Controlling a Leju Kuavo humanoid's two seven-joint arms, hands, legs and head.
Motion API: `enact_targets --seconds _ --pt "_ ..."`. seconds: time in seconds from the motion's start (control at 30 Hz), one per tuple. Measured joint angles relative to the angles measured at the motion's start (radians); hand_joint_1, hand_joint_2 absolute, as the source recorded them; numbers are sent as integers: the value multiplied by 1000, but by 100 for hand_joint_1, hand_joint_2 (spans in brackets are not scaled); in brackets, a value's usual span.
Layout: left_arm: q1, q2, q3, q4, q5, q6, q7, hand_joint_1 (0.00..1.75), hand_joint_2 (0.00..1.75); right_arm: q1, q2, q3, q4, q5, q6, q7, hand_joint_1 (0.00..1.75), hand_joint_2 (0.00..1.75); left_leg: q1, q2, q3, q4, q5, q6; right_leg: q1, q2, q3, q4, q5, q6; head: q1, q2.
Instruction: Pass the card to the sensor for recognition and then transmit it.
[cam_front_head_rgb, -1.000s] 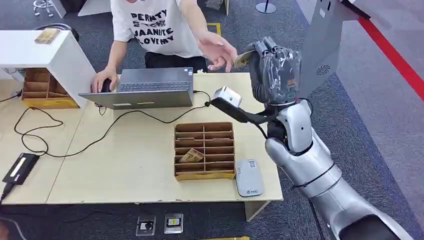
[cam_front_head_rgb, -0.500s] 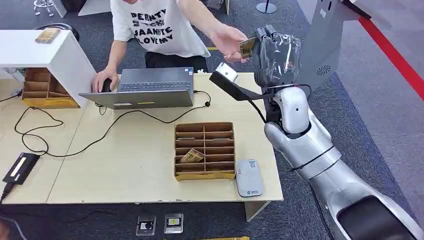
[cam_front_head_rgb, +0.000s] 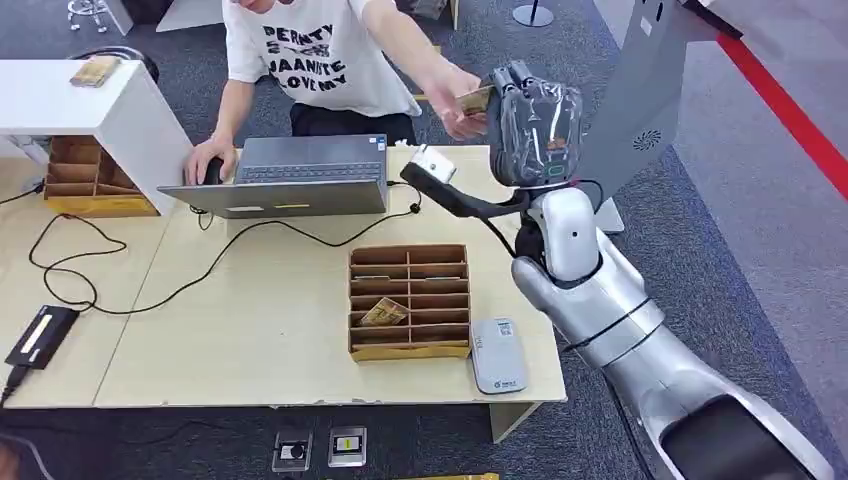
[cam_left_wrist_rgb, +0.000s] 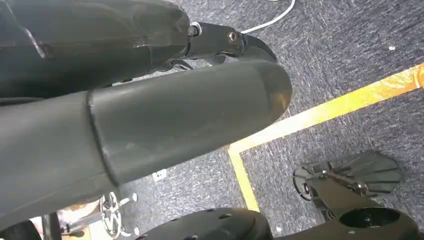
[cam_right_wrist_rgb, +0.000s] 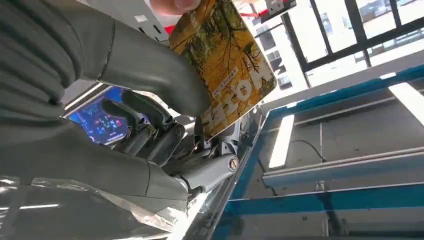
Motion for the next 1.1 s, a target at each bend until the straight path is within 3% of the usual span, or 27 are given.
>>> enact_targets --seconds 0.2,0.23,0.27,0.3,0.33,0.37,0.4,0.77,0.97,1.1 --pt "-4 0 -8 0 -5 0 10 0 0 55 27 -39 -21 9 -1 -53 175 175 0 0 0 0 0 0 0 0 0 0 0 0 0 0" --pt "-5 0 -10 0 -5 0 10 0 0 65 34 -47 -26 11 -1 -65 166 175 0 0 0 0 0 0 0 0 0 0 0 0 0 0" --pt "-6 0 -13 0 -5 -1 10 0 0 75 40 -55 -31 14 -1 -74 145 175 0 0 0 0 0 0 0 0 0 0 0 0 0 0" --pt "-7 0 -18 0 -6 -2 10 0 0 86 49 -67 -38 22 -1 -87 145 175 0 0 0 0 0 0 0 0 0 0 0 0 0 0" --pt "-8 0 -19 0 -6 -2 10 0 0 101 57 -78 -47 32 -1 -98 65 175 0 0 0 0 0 0 0 0 0 0 0 0 0 0" --pt "-9 0 -20 0 -6 -3 10 0 0 113 65 -89 -54 37 -1 -108 17 175 0 0 0 0 0 0 0 0 0 0 0 0 0 0" --pt "-10 0 -22 0 -7 -3 10 0 0 124 72 -98 -61 41 -1 -113 0 175 0 0 0 0 0 0 0 0 -1 0 0 0 0 0" --pt "-15 -1 -35 0 5 -2 13 0 0 195 118 -160 -103 9 -3 -161 0 175 0 0 0 0 0 0 0 0 0 0 0 0 0 0" --pt "-10 -1 -41 0 34 13 13 0 0 304 177 -194 -190 -107 -5 -357 0 175 1 1 0 0 0 0 1 1 -1 0 0 0 0 0" --pt "-3 -1 -41 0 47 21 8 0 0 356 216 -219 -240 -177 -5 -422 0 175 1 1 0 0 0 0 1 1 -1 0 0 0 0 0"
